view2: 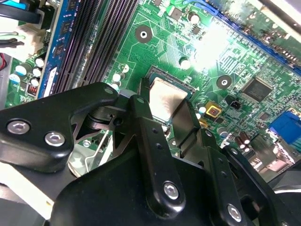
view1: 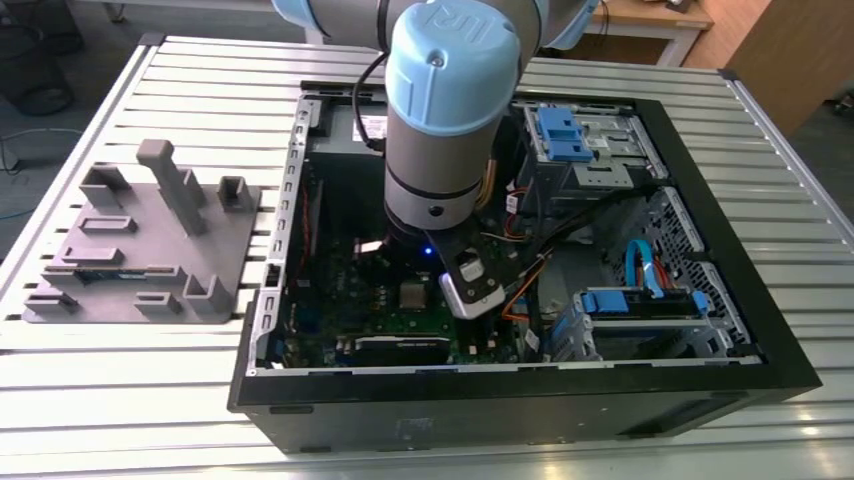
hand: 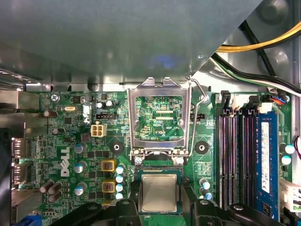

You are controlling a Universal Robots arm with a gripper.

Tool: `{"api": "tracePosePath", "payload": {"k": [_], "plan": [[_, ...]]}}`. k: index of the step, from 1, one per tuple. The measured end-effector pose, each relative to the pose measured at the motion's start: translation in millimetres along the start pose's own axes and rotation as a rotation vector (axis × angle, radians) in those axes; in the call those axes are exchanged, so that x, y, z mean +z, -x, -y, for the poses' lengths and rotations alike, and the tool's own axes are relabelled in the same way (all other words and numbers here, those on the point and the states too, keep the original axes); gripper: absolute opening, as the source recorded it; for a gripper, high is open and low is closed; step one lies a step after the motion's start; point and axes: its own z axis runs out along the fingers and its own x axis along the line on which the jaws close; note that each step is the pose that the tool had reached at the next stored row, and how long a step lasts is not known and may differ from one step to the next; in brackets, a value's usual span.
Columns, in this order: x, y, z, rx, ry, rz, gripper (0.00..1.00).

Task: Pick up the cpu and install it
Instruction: 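Place the cpu into insertion slot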

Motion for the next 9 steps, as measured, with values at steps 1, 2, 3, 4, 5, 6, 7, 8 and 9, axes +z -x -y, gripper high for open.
{"api": "tracePosePath", "payload": {"k": [1,2,3,4,5,6,7,8,9], "plan": [[-0.7,0.0,0.0,0.000,-0.0002,-0.0001,0.46],[-1.7,0.0,0.0,0.000,-0.0002,-0.0001,0.46],[-3.0,0.0,-0.1,0.000,-0.0002,-0.0001,0.46],[-4.1,-0.1,-0.1,0.000,-0.0001,-0.0001,0.46],[-5.2,-0.1,-0.2,0.000,-0.0001,-0.0001,0.46],[-6.4,-0.1,-0.2,0.000,-0.0001,-0.0001,0.46],[-7.6,-0.1,-0.2,0.000,0.0000,0.0000,0.46],[-8.1,-0.1,-0.3,0.000,0.0000,0.0000,0.46],[-8.0,-0.1,-0.3,0.000,0.0013,0.0001,0.46]]}}
